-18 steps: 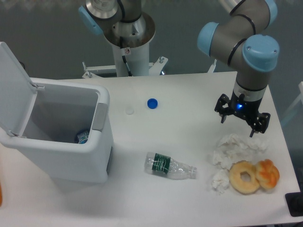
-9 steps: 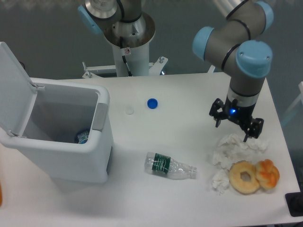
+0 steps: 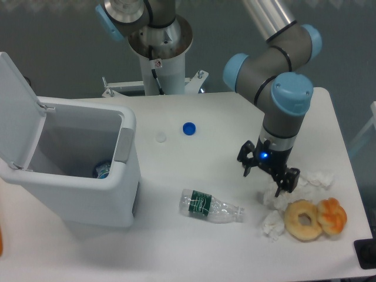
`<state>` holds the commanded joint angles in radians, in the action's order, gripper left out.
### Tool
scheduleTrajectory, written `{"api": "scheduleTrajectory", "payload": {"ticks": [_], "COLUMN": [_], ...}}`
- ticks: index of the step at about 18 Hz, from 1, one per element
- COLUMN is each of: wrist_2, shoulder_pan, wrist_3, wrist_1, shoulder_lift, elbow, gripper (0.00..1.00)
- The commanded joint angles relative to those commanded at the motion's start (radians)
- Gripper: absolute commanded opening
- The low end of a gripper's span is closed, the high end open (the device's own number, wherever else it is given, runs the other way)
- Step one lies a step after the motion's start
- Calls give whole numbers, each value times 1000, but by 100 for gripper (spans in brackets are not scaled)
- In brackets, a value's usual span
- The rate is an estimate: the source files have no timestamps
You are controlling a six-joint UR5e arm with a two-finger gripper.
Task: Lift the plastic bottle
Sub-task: 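Move the open gripper down toward the green-labelled plastic bottle, then lower the gripper over the bottle's middle and close on it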
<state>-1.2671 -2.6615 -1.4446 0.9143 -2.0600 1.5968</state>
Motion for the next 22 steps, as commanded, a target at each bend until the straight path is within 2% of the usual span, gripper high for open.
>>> {"api": "scheduleTrajectory", "payload": {"ticks": [3,10,15,18,22], "wrist_2": [0,-6,-8,-8,-24], "shoulder_pan": [15,48,49,51,54], "wrist_3": [-144,-238,-246,-246,-249], "wrist_1": [-3,-6,-11,-11,-11], "shoulder_lift": [-38,-75,-106,-140,-147], "elbow": [-8,-2,-12,-52,-58], "gripper": [100,100,100,100,100]}}
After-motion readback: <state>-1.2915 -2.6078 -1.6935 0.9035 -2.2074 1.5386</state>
